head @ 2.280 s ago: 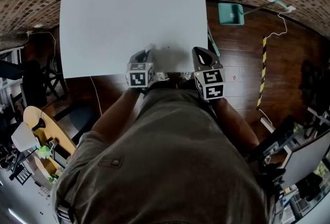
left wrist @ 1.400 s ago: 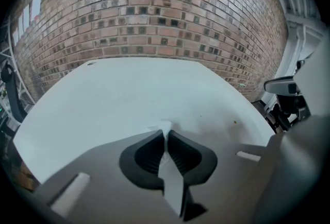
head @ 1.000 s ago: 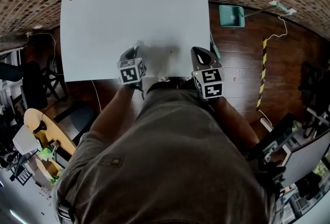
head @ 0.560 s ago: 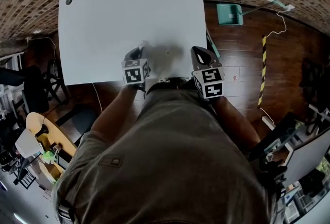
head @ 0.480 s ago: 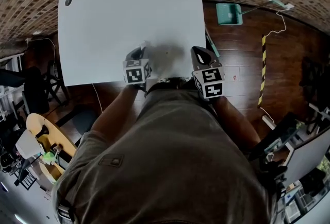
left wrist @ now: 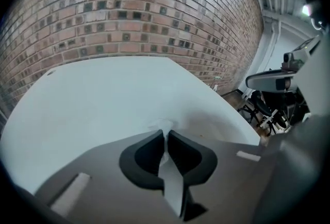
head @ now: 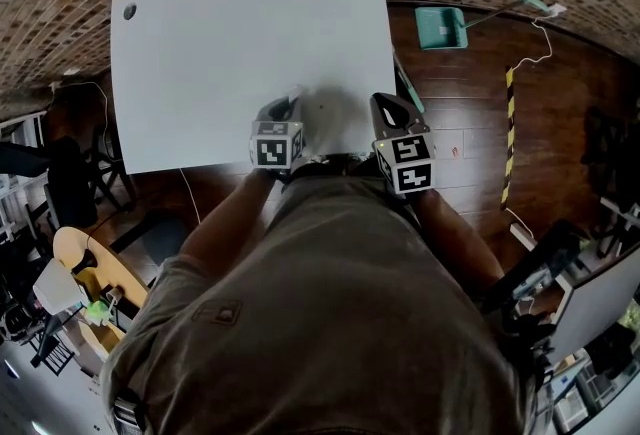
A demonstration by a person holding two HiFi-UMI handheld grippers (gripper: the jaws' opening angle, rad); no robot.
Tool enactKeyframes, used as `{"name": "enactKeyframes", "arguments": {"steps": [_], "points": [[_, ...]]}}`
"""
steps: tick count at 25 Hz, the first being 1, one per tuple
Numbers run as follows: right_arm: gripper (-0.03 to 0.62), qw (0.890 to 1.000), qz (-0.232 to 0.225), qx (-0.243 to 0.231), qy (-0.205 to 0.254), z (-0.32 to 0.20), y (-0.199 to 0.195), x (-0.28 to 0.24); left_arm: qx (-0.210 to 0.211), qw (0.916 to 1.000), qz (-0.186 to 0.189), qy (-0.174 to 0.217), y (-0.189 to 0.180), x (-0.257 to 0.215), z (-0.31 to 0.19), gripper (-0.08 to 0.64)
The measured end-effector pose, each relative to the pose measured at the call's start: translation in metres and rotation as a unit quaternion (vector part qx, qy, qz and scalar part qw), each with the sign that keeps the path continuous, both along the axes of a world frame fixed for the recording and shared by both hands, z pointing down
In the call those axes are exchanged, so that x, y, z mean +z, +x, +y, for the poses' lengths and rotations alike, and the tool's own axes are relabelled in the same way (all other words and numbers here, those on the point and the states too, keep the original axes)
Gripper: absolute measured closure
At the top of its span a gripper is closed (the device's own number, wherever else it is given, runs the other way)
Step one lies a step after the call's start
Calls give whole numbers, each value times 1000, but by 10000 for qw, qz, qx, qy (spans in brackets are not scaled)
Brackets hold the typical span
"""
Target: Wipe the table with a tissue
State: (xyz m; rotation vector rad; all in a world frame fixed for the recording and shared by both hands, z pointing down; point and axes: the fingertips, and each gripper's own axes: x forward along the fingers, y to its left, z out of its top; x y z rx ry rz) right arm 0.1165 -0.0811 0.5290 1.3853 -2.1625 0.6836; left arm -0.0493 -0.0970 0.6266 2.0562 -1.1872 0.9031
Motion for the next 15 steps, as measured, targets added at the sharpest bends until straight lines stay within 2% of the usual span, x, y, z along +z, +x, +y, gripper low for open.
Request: {"name": "enactKeyframes", "arguments": {"steps": [5, 15], "points": [[578, 9999, 6, -112, 9, -4, -11, -1, -231, 9997, -30, 30, -21, -1, 0, 537], [578, 9990, 101, -437, 14, -11, -48, 0, -1048, 9943, -157, 99, -104, 1, -16, 537]]}}
